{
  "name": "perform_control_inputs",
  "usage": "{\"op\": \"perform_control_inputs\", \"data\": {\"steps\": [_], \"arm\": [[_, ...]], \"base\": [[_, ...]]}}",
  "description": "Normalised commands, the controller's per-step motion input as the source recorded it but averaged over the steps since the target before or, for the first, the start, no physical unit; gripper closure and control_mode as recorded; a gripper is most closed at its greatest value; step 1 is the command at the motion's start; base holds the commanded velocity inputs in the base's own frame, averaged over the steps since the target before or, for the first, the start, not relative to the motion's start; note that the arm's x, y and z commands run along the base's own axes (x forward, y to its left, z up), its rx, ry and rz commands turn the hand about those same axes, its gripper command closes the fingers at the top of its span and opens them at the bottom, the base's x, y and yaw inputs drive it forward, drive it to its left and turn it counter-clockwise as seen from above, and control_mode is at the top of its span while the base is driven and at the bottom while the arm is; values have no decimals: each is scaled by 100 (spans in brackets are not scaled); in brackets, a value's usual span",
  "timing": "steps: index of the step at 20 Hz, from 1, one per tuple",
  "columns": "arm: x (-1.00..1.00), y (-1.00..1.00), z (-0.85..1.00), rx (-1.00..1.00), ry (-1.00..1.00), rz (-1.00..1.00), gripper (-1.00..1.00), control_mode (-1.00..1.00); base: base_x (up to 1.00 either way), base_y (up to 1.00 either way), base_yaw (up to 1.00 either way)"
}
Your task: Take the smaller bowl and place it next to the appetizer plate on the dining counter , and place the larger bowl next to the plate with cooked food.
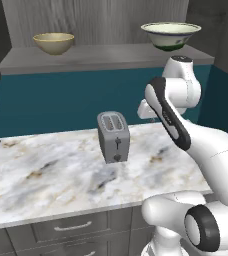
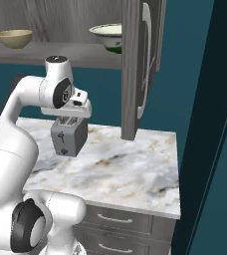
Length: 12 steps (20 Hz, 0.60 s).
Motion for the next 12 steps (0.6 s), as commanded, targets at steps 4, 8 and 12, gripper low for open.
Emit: {"op": "perform_control_inputs", "data": {"steps": [4,8,12], "arm": [[0,0,2,0,-7,-2,-100,-100],[-9,0,32,3,-26,-21,-100,-100],[-18,-3,58,19,-29,-39,-100,-100]], "base": [[0,0,0],[0,0,0],[0,0,0]]}}
